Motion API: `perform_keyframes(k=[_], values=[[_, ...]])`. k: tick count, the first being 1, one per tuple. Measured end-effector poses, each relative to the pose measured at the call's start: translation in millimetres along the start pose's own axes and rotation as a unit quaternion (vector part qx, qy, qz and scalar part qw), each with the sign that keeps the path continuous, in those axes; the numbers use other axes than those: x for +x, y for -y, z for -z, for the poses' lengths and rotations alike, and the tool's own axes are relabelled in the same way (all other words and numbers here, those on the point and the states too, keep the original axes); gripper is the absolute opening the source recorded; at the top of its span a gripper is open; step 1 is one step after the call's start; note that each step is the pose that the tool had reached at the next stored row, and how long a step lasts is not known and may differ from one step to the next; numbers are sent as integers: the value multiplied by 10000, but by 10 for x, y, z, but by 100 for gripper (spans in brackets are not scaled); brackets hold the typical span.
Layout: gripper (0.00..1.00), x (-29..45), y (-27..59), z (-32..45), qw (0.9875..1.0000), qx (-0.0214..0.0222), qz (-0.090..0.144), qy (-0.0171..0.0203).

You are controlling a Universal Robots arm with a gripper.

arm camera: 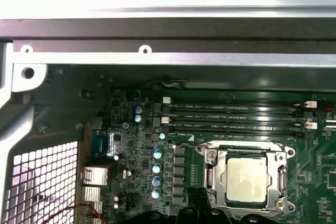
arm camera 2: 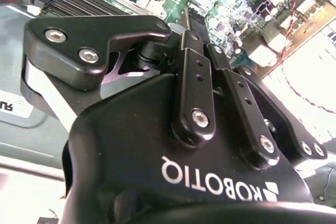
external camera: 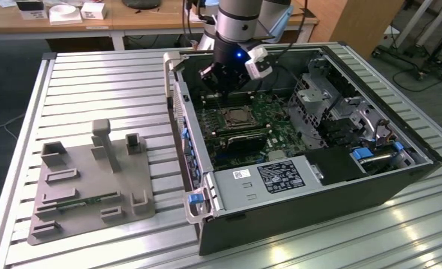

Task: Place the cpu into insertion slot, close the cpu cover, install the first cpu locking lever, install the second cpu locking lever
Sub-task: 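Install the first cpu locking lever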

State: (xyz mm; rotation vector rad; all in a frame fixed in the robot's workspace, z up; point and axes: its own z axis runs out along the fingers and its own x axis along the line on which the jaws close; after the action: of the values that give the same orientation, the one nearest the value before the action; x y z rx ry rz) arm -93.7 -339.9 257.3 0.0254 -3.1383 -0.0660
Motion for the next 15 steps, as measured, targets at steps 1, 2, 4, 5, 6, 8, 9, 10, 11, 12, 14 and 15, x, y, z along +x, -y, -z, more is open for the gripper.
perform_keyframes(k=[1, 2, 4, 5, 6, 8, 9, 10, 11, 12, 14, 15], values=[[10, 12, -3, -1, 10000, 0, -16, 0], [10, 26, -4, -2, 10000, -1, -30, 2], [10, 55, -5, -2, 10000, -1, -38, 2], [10, 58, -5, -3, 10000, 0, -38, 2], [10, 58, -5, -3, 10000, 0, -38, 2], [10, 58, -5, -3, 10000, 0, -37, 2], [10, 58, -5, -2, 10000, 0, -37, 1], [10, 59, -5, -2, 10000, 0, -38, 1], [10, 59, -5, -2, 10000, 0, -38, 1], [10, 59, -5, -2, 10000, 0, -38, 2], [10, 60, -5, -2, 10000, 0, -38, 2], [10, 66, -5, -3, 10000, -1, -39, 2]])
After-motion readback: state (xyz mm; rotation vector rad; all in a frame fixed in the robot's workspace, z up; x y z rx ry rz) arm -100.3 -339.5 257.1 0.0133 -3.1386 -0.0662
